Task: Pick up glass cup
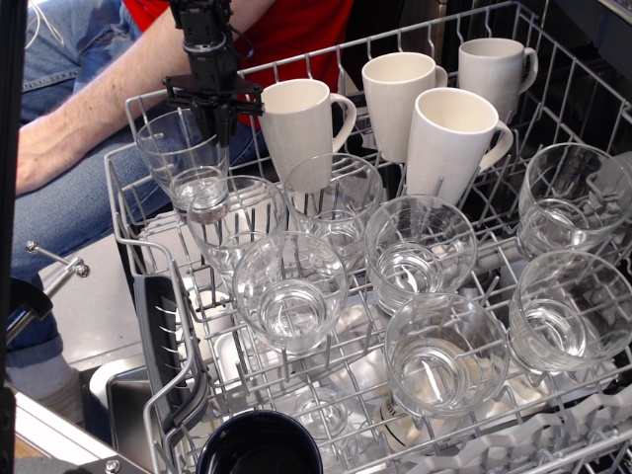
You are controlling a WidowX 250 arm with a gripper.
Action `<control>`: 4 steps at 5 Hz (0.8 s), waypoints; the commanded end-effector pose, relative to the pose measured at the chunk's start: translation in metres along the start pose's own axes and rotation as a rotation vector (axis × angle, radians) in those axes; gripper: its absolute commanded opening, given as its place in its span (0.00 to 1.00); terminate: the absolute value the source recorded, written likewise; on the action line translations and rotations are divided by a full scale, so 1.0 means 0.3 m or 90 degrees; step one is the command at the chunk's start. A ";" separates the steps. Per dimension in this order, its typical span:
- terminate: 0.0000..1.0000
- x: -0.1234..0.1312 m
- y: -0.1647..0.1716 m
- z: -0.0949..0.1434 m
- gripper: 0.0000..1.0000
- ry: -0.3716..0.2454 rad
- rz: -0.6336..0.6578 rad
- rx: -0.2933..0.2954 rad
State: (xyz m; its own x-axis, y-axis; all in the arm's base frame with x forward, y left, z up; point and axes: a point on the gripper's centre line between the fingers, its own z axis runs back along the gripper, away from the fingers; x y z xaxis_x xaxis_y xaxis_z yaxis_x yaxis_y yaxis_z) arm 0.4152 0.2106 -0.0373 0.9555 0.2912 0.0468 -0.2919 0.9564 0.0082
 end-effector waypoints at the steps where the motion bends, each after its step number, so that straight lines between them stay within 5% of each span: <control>1: 0.00 0.056 0.003 0.117 0.00 -0.060 -0.003 0.017; 4: 0.00 0.049 -0.045 0.337 0.00 -0.043 0.013 0.026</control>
State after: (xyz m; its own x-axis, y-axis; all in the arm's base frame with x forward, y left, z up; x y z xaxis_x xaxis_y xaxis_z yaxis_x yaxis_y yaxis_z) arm 0.4110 0.1908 -0.0143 0.9549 0.2933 -0.0465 -0.2923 0.9559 0.0265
